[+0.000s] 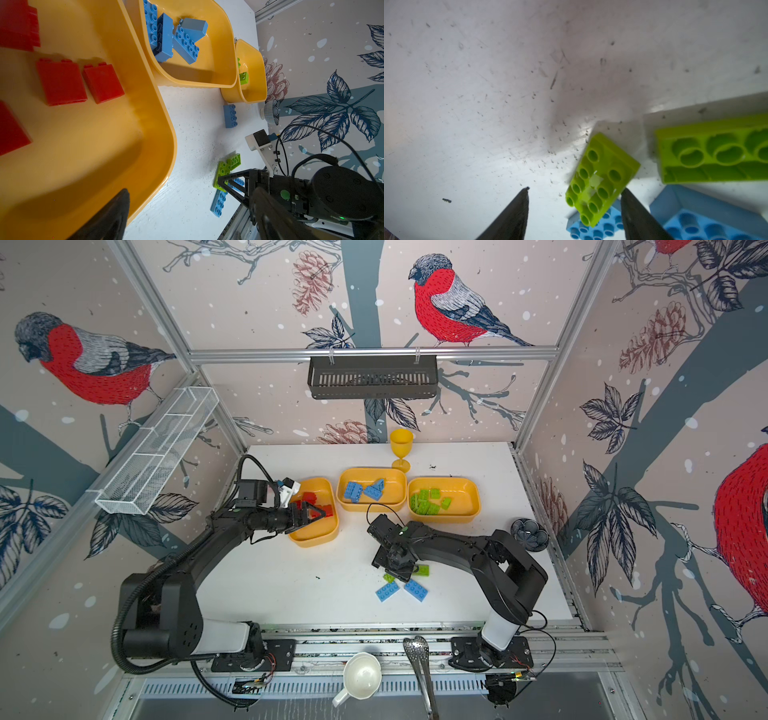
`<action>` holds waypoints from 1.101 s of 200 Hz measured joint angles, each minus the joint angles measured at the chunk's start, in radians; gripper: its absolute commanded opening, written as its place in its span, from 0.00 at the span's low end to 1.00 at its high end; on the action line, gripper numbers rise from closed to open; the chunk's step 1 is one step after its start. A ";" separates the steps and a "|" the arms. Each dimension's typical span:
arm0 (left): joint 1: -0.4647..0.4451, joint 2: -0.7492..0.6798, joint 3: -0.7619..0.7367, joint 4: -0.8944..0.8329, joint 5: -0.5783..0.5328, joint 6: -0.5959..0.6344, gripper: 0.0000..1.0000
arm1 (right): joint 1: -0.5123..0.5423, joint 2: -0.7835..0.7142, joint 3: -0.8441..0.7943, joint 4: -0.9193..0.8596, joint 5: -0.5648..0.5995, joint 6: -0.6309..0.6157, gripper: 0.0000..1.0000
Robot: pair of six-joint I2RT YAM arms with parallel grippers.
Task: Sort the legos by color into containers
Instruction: 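Move the right gripper back to the pile and grasp a lime-green brick, then carry the lime-green brick with the right gripper and drop it into the farthest bin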
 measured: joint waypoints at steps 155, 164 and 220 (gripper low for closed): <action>0.000 -0.043 -0.046 -0.023 -0.024 0.021 0.92 | 0.057 0.205 0.210 -0.119 0.132 -0.106 0.50; 0.000 -0.043 -0.046 -0.023 -0.024 0.021 0.92 | 0.063 0.214 0.219 -0.136 0.146 -0.108 0.48; 0.000 -0.045 -0.058 -0.024 -0.025 0.022 0.92 | 0.084 0.247 0.256 -0.179 0.202 -0.133 0.36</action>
